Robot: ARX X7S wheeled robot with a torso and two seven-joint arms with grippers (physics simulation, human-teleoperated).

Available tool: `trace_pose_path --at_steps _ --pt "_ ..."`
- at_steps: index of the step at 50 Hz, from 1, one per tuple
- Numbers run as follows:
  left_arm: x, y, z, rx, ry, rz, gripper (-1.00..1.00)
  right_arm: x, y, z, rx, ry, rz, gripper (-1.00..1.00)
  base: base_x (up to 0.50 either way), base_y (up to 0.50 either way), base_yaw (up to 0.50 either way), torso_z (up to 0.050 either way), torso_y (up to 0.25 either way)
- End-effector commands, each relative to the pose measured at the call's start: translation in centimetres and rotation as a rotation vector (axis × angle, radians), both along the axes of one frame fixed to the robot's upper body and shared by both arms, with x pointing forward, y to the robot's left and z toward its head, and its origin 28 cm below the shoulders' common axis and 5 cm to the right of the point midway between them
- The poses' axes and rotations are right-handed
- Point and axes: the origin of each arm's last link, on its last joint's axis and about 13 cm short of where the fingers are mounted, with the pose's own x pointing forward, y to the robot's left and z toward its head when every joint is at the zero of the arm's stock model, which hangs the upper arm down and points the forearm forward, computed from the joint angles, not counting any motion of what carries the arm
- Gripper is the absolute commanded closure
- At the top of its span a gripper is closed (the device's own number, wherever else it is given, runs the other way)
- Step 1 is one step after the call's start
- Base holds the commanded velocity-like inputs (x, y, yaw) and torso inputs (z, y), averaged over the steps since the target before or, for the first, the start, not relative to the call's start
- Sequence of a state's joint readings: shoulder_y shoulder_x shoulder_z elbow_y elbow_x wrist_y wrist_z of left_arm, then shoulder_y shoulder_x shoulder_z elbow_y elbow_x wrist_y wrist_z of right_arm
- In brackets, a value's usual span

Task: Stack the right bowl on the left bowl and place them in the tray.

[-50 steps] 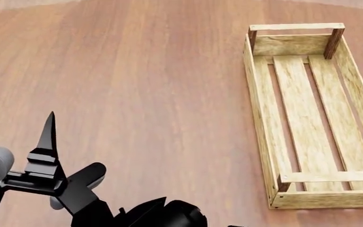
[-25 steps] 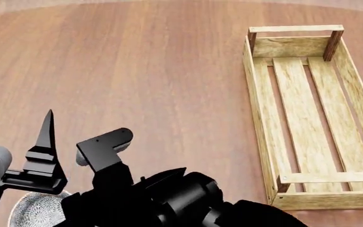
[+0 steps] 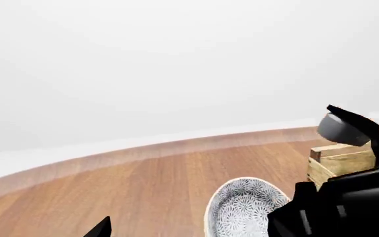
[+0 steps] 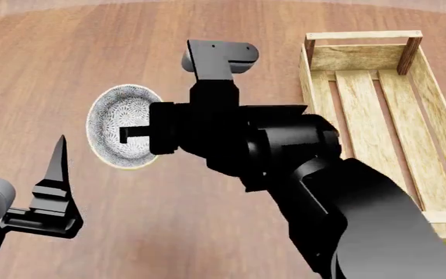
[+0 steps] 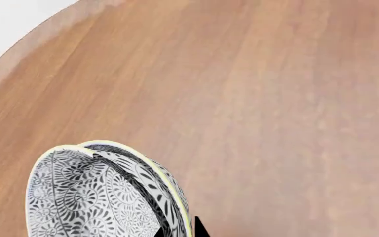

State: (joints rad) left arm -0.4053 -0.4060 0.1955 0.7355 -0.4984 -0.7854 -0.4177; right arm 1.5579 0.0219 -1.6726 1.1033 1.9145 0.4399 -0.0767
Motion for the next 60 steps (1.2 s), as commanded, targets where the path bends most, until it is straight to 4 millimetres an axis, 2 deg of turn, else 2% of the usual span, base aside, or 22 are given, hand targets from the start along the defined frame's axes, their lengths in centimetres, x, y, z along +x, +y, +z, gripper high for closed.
trace_pose_path --at_steps 1,5,21,36,41,53,60 --pt "0.4 0.2 0.0 -0.015 -0.013 -0.002 -1.00 0.9 -1.3 7.2 0.122 -0.096 -0.096 1.00 0.00 0.00 0.00 0.000 0.000" --pt "0.4 0.2 -0.1 -0.018 -0.013 -0.004 -1.00 1.1 -2.3 8.8 0.145 -0.120 -0.146 1.00 0.00 0.00 0.00 0.000 0.000" --pt "0.6 0.2 -0.1 -0.020 -0.010 -0.007 -1.00 1.2 -7.7 11.0 0.253 -0.119 -0.366 1.00 0.00 0.00 0.00 0.000 0.001" --pt "0.7 0.4 -0.4 -0.025 -0.002 0.000 -1.00 1.1 -13.2 10.3 0.391 -0.087 -0.588 1.00 0.00 0.00 0.00 0.000 0.000" --pt "0.8 0.2 -0.6 -0.024 0.001 -0.004 -1.00 0.9 -15.1 9.3 0.430 -0.064 -0.667 1.00 0.00 0.00 0.00 0.000 0.002" --pt "0.8 0.4 -0.6 -0.028 0.003 0.001 -1.00 0.5 -18.0 7.7 0.495 -0.018 -0.812 1.00 0.00 0.00 0.00 0.000 0.001" --pt "0.8 0.3 -0.7 -0.032 0.006 -0.003 -1.00 0.3 -19.0 6.7 0.526 0.008 -0.861 1.00 0.00 0.00 0.00 0.000 0.000"
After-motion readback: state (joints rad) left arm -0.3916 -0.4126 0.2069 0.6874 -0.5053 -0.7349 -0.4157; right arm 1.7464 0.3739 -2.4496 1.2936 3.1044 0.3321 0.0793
